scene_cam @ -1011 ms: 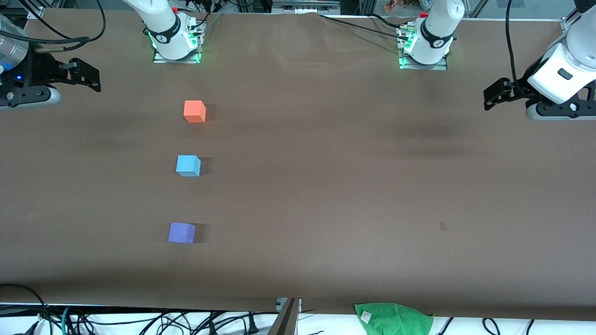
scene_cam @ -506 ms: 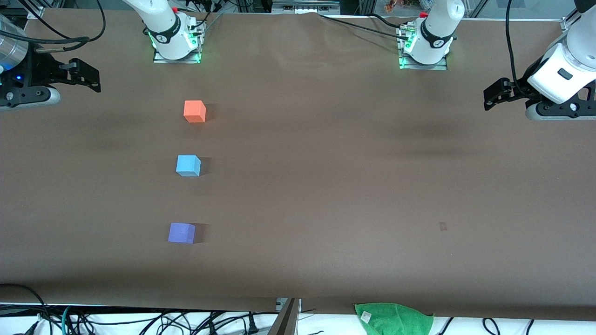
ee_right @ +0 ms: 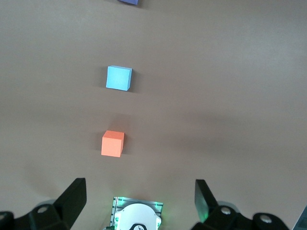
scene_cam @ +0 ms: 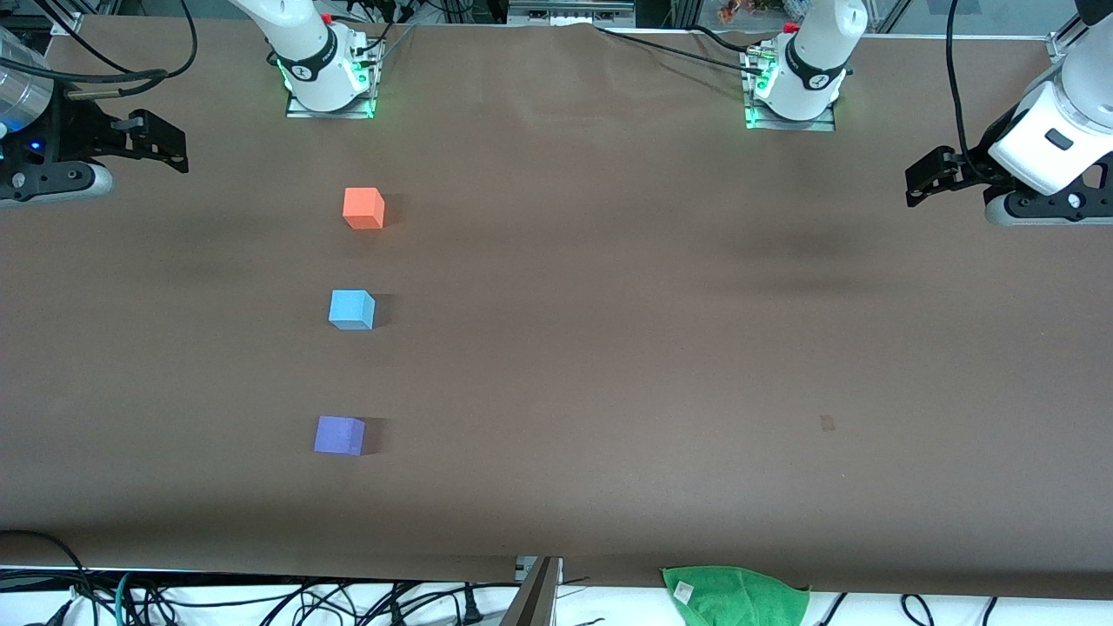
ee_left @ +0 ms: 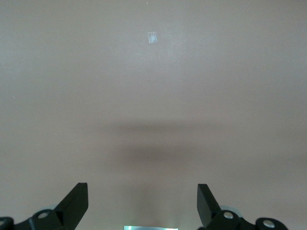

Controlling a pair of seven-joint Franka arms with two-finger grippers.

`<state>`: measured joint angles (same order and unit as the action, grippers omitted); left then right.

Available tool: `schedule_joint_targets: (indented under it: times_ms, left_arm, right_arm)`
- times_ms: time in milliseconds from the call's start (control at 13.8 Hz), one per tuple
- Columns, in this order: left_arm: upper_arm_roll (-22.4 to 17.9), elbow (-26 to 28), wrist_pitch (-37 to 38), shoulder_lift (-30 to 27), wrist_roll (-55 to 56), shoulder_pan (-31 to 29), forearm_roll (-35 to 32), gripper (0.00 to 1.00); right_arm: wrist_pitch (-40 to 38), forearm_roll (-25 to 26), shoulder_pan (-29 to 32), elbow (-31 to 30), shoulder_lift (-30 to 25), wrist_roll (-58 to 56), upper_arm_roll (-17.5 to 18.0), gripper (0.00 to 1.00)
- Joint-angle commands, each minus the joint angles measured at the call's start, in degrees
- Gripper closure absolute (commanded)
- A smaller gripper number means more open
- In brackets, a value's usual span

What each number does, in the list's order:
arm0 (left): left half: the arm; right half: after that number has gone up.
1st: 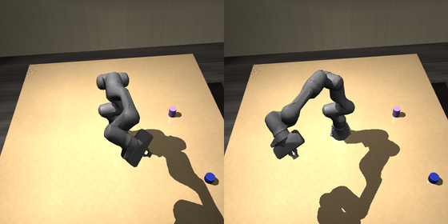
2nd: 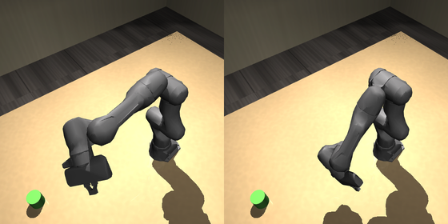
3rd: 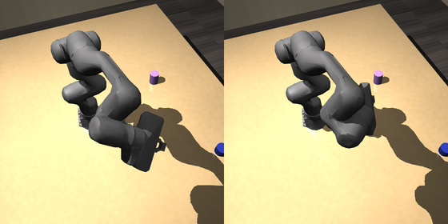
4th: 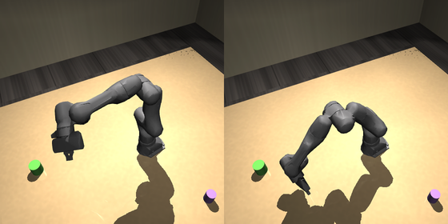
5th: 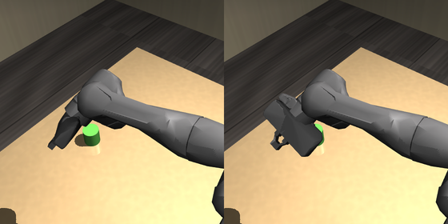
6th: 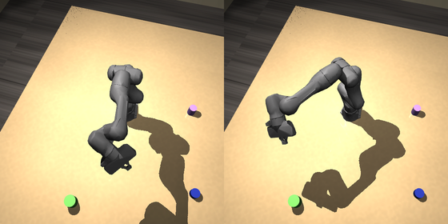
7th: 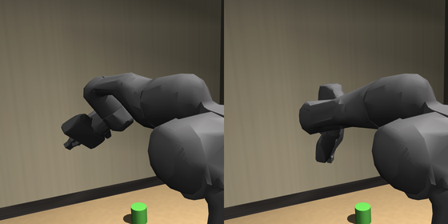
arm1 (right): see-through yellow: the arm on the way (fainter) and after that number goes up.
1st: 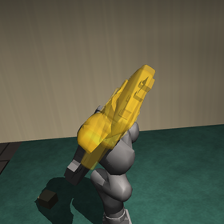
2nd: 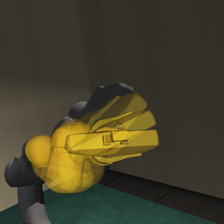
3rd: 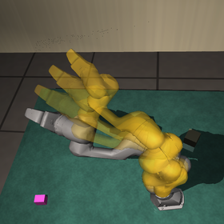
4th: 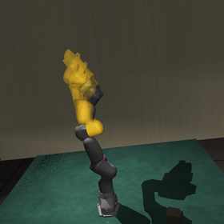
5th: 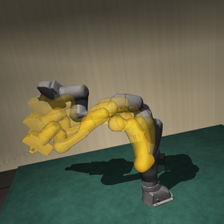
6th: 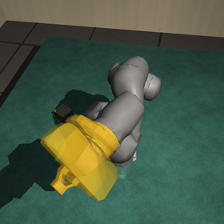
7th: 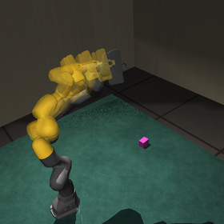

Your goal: Place blue block between orange and purple blocks

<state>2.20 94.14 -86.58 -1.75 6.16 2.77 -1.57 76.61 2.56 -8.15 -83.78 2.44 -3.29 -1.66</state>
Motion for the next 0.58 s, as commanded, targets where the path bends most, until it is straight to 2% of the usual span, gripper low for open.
schedule_joint_targets:
  times_ms: [0, 506]
  left_arm:
    - [0.08, -1.24, 1.15, 0.61, -1.42, -1.37, 0.87, 0.00]
    - [0.61, -1.67, 0.80, 0.69, -1.33, -0.84, 0.87, 0.00]
  right_arm:
    - [0.47, 0.34, 0.68, -0.42, -0.42, 0.30, 0.69, 0.00]
    - [0.56, 0.26, 0.77, -0.42, -0.41, 0.30, 0.69, 0.00]
